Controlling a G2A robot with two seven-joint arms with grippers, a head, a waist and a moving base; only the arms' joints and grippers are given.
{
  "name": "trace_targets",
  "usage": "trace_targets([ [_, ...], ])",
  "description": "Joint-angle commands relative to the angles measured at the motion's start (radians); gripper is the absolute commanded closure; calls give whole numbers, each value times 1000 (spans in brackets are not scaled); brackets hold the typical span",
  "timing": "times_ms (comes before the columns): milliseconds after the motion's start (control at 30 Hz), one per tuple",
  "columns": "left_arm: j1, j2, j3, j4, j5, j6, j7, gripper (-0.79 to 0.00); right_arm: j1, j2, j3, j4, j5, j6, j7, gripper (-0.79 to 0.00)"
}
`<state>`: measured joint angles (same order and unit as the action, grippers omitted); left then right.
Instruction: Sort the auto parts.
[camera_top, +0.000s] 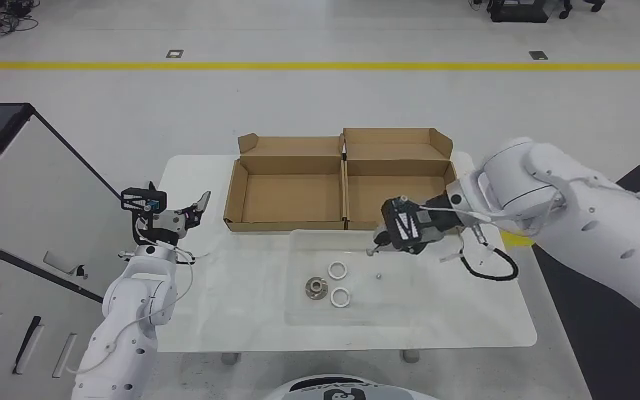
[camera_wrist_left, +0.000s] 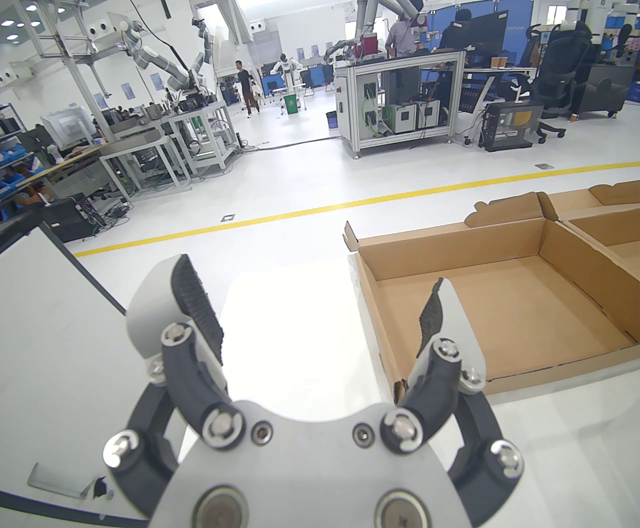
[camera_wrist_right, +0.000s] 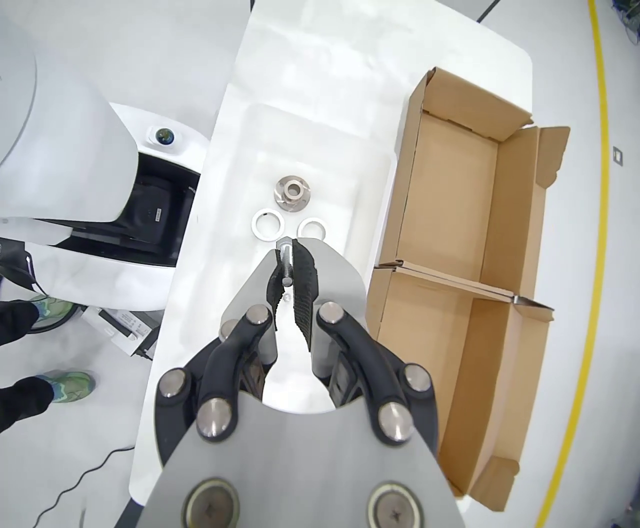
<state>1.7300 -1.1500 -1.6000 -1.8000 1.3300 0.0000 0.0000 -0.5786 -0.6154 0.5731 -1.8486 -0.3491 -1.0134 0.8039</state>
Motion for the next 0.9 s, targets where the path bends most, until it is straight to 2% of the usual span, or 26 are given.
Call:
trace_targets([
  [0, 0, 0, 0, 0, 0, 0, 0, -785, 33, -14, -19, 10, 15, 1, 2, 0],
  [267, 0, 0, 0, 0, 0, 0, 0, -785, 148, -94, -97, 62, 51, 1, -75, 0],
  [433, 0, 0, 0, 0, 0, 0, 0, -785, 211, -130, -128, 103, 100, 1, -129, 0],
  [667, 0, 0, 0, 0, 0, 0, 0, -785, 268, -136, -127, 121, 285, 1, -179, 0],
  [867, 0, 0, 0, 0, 0, 0, 0, -785, 270, -119, -61, 114, 456, 1, -187, 0],
])
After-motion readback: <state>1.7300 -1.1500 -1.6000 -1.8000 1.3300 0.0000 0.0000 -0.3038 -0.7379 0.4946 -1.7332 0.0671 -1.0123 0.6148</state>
